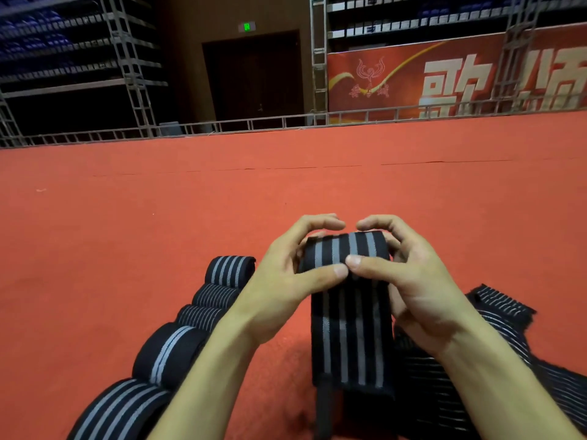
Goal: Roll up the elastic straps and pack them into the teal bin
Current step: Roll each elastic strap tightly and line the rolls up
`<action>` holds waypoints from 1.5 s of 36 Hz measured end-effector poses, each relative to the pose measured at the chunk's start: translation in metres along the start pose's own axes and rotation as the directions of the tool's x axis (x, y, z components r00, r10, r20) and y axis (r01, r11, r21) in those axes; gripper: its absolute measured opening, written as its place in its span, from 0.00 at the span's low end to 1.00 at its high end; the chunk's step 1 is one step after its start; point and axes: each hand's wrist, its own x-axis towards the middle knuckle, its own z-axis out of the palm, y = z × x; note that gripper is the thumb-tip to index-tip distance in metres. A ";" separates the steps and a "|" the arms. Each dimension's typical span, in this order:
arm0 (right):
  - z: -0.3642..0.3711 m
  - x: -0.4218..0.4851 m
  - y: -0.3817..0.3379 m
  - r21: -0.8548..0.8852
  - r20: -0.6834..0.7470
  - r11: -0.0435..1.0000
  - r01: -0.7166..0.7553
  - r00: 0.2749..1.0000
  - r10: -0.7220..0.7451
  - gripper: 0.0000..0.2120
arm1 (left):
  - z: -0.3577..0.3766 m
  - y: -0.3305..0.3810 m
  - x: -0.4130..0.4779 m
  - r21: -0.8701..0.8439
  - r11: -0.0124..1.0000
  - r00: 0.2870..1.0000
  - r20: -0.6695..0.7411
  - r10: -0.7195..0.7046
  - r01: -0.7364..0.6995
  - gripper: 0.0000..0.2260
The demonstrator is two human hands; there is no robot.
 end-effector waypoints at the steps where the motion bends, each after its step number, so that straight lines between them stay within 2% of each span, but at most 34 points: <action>1: -0.001 0.000 0.000 -0.008 0.011 1.000 0.025 1.000 -0.025 0.20 | 0.002 0.002 0.000 0.015 0.999 0.999 -0.020 -0.028 0.029 0.18; 5: -0.002 -0.001 0.001 -0.043 0.051 0.994 0.103 0.994 -0.101 0.27 | 0.002 0.003 0.002 -0.007 0.984 0.981 -0.075 -0.179 0.179 0.19; 7: -0.001 -0.001 0.002 -0.034 0.049 0.993 0.117 0.992 -0.115 0.30 | -0.001 0.003 0.001 0.009 0.979 0.977 -0.066 -0.203 0.204 0.22; 13: 0.001 0.000 0.001 0.010 0.061 1.000 0.025 0.998 -0.025 0.38 | -0.003 0.007 -0.001 0.102 0.994 0.996 -0.093 -0.015 0.024 0.28; 16: 0.000 -0.002 -0.002 0.100 0.115 0.993 -0.069 0.992 0.058 0.33 | -0.003 0.009 -0.001 0.148 0.987 0.992 -0.101 0.075 -0.059 0.28; 19: 0.001 -0.003 -0.002 0.011 0.076 0.995 -0.095 0.993 0.094 0.29 | -0.001 0.009 -0.001 0.193 0.975 0.987 -0.086 0.133 -0.114 0.28; 21: 0.002 -0.002 0.000 -0.025 0.034 0.998 -0.057 0.998 0.058 0.27 | 0.000 0.007 -0.001 0.221 0.967 0.985 -0.090 0.150 -0.127 0.29; 24: 0.001 -0.002 0.003 -0.040 0.011 0.999 0.017 1.000 -0.016 0.25 | -0.001 0.004 -0.001 0.161 0.985 0.994 -0.073 0.080 -0.068 0.32; 27: -0.004 0.000 0.005 -0.109 0.042 0.991 0.076 0.997 -0.072 0.29 | -0.006 0.002 -0.002 0.066 0.996 0.998 -0.025 -0.054 0.055 0.32; 30: -0.010 0.002 0.006 -0.167 0.062 0.977 0.132 0.990 -0.123 0.31 | -0.008 0.003 -0.001 -0.077 0.978 0.981 -0.005 -0.195 0.194 0.29; 32: -0.012 0.002 0.006 -0.218 0.071 0.963 0.160 0.986 -0.148 0.28 | -0.006 0.006 0.000 -0.191 0.945 0.962 0.001 -0.271 0.267 0.23; 34: -0.011 0.002 0.006 -0.276 0.079 0.945 0.174 0.984 -0.158 0.27 | -0.004 0.008 0.001 -0.220 0.929 0.950 -0.034 -0.312 0.297 0.20; 38: -0.011 0.002 0.008 -0.334 0.087 0.928 0.166 0.986 -0.145 0.27 | -0.006 0.006 0.003 -0.242 0.935 0.949 -0.115 -0.292 0.259 0.20; 42: -0.015 0.004 0.009 -0.303 0.099 0.950 0.077 0.994 -0.049 0.29 | -0.013 0.002 0.002 -0.278 0.940 0.960 -0.135 -0.243 0.199 0.22; 47: -0.015 0.004 0.010 -0.267 0.026 0.963 -0.035 0.999 0.044 0.26 | -0.015 -0.004 0.003 -0.224 0.955 0.963 -0.140 -0.229 0.194 0.26; 51: -0.020 0.003 0.013 -0.471 0.021 0.882 -0.021 0.999 0.035 0.30 | -0.019 -0.016 0.002 -0.213 0.944 0.957 -0.089 -0.275 0.252 0.27; 54: -0.022 0.004 0.024 -0.547 0.020 0.837 -0.022 0.999 0.039 0.31 | -0.021 -0.029 -0.003 -0.231 0.923 0.940 -0.079 -0.333 0.308 0.27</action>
